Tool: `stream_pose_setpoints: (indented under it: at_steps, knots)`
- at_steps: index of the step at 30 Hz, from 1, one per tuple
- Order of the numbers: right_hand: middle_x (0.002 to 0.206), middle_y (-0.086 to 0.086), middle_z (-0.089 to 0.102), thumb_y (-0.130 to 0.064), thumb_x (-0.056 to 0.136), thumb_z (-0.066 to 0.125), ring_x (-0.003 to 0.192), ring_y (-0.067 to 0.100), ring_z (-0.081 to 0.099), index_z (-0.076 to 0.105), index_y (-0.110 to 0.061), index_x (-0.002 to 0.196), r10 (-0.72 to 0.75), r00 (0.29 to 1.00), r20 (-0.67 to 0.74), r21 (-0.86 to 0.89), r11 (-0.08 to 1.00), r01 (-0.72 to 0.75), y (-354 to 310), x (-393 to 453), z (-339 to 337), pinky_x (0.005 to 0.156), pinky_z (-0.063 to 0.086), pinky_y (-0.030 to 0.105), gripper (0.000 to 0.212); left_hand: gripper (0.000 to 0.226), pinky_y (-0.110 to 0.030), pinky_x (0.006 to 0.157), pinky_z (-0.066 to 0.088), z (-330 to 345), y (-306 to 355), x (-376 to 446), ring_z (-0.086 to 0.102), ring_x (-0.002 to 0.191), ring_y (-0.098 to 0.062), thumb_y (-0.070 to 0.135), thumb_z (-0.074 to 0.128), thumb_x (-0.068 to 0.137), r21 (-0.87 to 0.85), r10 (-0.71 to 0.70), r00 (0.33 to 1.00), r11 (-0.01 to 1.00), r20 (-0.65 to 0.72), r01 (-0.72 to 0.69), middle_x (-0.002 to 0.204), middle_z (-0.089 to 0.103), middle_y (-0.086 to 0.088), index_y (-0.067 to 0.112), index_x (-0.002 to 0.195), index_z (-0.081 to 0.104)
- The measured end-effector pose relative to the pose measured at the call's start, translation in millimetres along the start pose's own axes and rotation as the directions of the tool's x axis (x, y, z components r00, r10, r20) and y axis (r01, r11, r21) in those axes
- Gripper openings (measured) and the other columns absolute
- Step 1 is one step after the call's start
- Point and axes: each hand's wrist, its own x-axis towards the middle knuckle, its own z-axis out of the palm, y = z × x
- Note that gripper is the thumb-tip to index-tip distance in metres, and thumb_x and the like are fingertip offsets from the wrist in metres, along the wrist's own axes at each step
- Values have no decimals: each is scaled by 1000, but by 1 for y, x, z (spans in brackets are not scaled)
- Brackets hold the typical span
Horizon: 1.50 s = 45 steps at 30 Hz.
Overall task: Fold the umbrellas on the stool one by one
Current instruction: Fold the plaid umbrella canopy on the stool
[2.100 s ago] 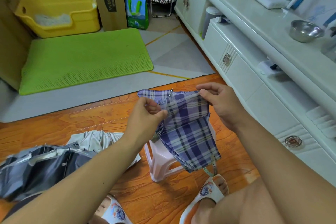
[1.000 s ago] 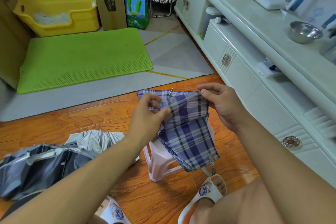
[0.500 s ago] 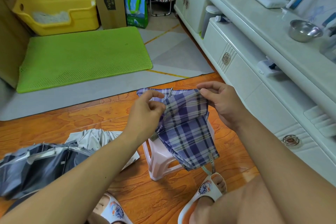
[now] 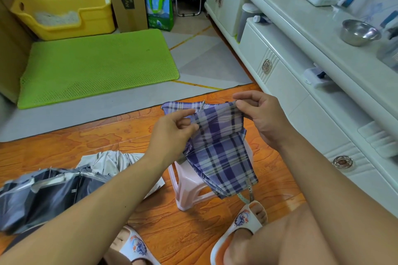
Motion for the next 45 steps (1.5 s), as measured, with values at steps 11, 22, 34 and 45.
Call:
stream_pose_setpoints:
  at_steps: [11, 22, 34, 45]
  knots:
    - [95, 2, 78, -6, 96, 67, 92, 14, 74, 75, -19, 105, -95, 995, -7, -97, 991, 94, -6, -4, 5, 80, 56, 20, 18, 16, -23, 51, 40, 1, -1, -4, 53, 44, 0, 19, 79, 87, 84, -43, 987, 995, -152, 56, 73, 74, 1, 19, 100, 69]
    - [96, 2, 78, -5, 96, 66, 95, 16, 74, 75, -17, 106, -74, 997, -6, -64, 995, 73, -3, 0, 4, 82, 57, 24, 18, 11, -23, 56, 39, -1, -1, -7, 46, 53, -10, 26, 74, 93, 79, -90, 995, 992, -49, 94, 63, 54, 4, 17, 93, 69]
    - [101, 8, 76, -5, 97, 64, 99, 21, 73, 74, -14, 107, -51, 998, -27, -74, 996, 49, 0, 2, 3, 88, 59, 31, 17, 12, -29, 72, 56, -1, 8, -10, 69, 80, -21, 3, 70, 92, -495, -339, 938, 804, 73, 329, 84, 73, -8, 11, 85, 66]
    - [94, 2, 77, -4, 96, 65, 94, 17, 73, 74, -15, 104, -62, 997, -37, -50, 997, 60, 1, 3, 4, 85, 59, 27, 16, 32, -14, 73, 52, -2, 5, -17, 70, 91, -8, 7, 76, 90, -207, -132, 988, 972, -84, 113, 102, 73, -6, 22, 117, 70]
